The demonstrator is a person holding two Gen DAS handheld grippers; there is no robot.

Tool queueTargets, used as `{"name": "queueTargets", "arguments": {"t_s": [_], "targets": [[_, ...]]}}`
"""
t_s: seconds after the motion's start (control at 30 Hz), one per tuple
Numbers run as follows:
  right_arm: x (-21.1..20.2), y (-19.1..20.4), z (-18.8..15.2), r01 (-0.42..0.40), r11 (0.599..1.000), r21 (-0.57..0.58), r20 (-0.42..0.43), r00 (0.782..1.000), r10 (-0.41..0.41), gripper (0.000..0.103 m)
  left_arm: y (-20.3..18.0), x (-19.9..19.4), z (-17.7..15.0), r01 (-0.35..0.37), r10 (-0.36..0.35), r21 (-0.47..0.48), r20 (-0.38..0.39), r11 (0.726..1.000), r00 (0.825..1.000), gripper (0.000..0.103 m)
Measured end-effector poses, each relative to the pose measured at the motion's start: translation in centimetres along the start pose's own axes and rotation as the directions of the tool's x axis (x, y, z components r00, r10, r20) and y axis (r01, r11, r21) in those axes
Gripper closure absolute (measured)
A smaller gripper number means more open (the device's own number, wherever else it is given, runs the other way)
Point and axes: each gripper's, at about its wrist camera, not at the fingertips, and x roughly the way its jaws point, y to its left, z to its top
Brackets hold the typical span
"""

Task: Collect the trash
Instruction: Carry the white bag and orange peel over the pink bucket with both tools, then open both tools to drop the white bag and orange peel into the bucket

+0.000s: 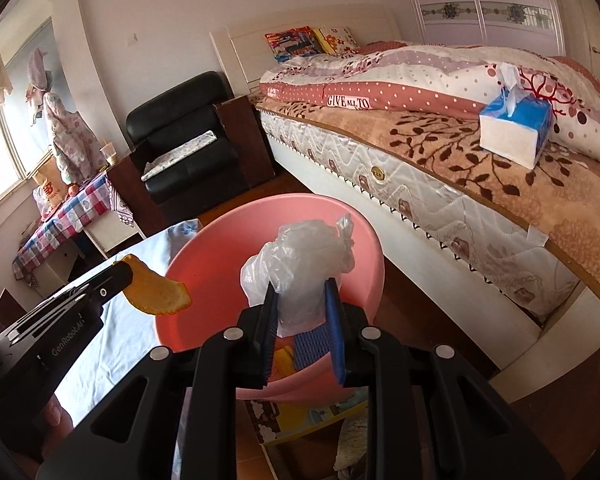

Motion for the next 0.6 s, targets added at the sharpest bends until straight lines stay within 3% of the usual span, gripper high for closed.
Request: {"name": "queueTargets", "arguments": {"t_s": [0.6], "targets": [[2.8,-0.5,-0.1,-0.01,1.0,0.01,-0.057,0.998,0.01,0.08,-0.1,3.0,-0.6,0.035,-0.036,-0.015,-0.064,0.999,0.997,0.1]]}}
